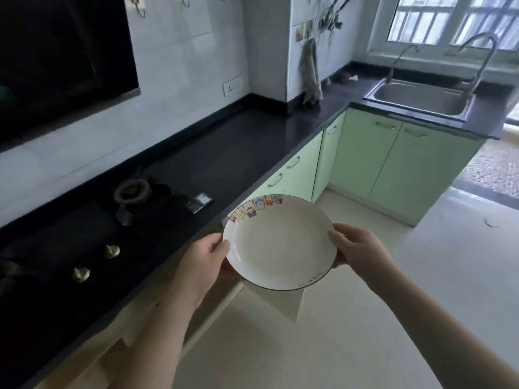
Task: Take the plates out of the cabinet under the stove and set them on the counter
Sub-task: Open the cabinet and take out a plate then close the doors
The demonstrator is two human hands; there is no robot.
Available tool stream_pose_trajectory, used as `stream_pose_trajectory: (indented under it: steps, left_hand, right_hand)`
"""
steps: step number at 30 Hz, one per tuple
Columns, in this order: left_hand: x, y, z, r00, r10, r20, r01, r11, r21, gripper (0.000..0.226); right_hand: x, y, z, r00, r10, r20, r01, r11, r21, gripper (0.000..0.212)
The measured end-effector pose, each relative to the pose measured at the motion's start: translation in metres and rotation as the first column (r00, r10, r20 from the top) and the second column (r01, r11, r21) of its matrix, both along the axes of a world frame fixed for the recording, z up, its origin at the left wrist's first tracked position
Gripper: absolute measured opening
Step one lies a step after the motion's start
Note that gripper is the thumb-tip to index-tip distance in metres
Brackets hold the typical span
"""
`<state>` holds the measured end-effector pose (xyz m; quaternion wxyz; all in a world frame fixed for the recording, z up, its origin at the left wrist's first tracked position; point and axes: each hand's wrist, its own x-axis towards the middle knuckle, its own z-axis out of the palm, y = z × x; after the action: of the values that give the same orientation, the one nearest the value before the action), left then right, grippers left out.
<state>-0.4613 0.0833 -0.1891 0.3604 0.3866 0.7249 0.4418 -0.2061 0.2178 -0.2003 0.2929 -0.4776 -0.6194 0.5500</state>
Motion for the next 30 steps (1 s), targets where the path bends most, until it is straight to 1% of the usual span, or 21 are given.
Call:
stream_pose_trajectory:
  steps: [3,7,9,11,16,18,21,28,30]
  left_hand:
    - [0.021,0.037,0.018,0.994,-0.085,-0.075,0.085,0.996,0.000,0.027]
    - [0.058,0.090,0.043,0.982,-0.133,-0.132,0.139,0.989,0.038,0.035]
    - [0.079,0.117,0.052,0.981,-0.152,-0.121,0.159,0.986,0.053,0.037]
    - [0.097,0.141,0.056,0.978,-0.178,-0.107,0.183,0.982,0.048,0.034]
    - [0.127,0.188,0.055,0.983,-0.176,0.043,0.171,0.980,0.096,0.033]
    - [0.134,0.204,0.052,0.984,-0.162,0.070,0.154,0.982,0.107,0.033]
    - [0.134,0.227,0.048,0.987,-0.140,0.073,0.132,0.985,0.108,0.033]
    - [0.103,0.296,0.029,0.992,-0.125,0.026,0.122,0.987,0.103,0.031]
    - [0.097,0.318,0.025,0.993,-0.105,0.048,0.099,0.989,0.113,0.031]
  right_hand:
    - [0.026,0.023,0.009,0.998,-0.050,-0.032,0.051,0.998,0.030,0.038]
    - [0.065,0.063,0.023,0.990,-0.109,-0.091,0.113,0.993,0.035,0.042]
    - [0.087,0.085,0.029,0.987,-0.125,-0.106,0.129,0.991,0.040,0.038]
    - [0.108,0.105,0.034,0.988,-0.121,-0.101,0.126,0.991,0.041,0.031]
    - [0.140,0.150,0.038,0.985,-0.171,-0.011,0.171,0.981,0.089,0.030]
    - [0.144,0.165,0.040,0.984,-0.179,0.003,0.178,0.979,0.098,0.030]
    - [0.142,0.189,0.042,0.983,-0.185,0.004,0.184,0.979,0.085,0.032]
    - [0.113,0.249,0.042,0.980,-0.183,0.077,0.178,0.981,0.072,0.028]
    - [0.107,0.267,0.045,0.976,-0.188,0.110,0.180,0.980,0.080,0.025]
